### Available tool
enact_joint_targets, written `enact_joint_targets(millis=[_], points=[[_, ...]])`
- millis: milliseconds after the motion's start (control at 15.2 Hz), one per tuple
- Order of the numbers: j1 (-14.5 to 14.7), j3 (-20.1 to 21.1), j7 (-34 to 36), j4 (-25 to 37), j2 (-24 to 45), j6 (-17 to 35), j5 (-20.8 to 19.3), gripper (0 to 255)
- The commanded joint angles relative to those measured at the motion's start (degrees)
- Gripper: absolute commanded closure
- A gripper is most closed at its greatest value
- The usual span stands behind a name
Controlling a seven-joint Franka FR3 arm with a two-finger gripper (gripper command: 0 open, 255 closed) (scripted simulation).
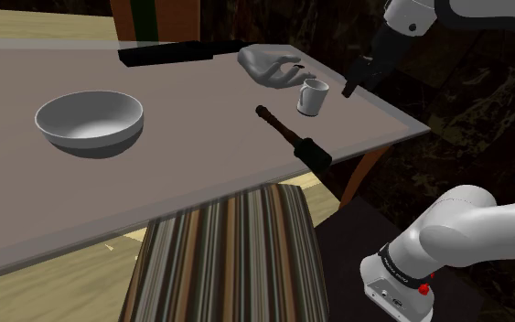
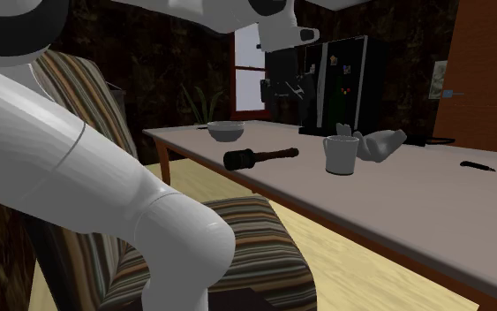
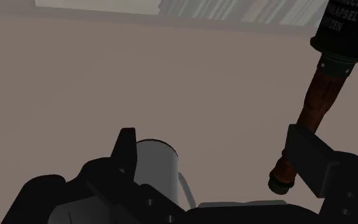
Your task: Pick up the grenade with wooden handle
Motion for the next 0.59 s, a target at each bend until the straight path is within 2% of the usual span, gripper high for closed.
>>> enact_joint_targets(millis=[0, 528], points=[[0.0, 0.0, 0.0, 0.0, 0.0, 0.0, 0.0, 0], [2.15, 4.82, 7.22, 1.58, 11.89, 4.59, 6.38, 0]])
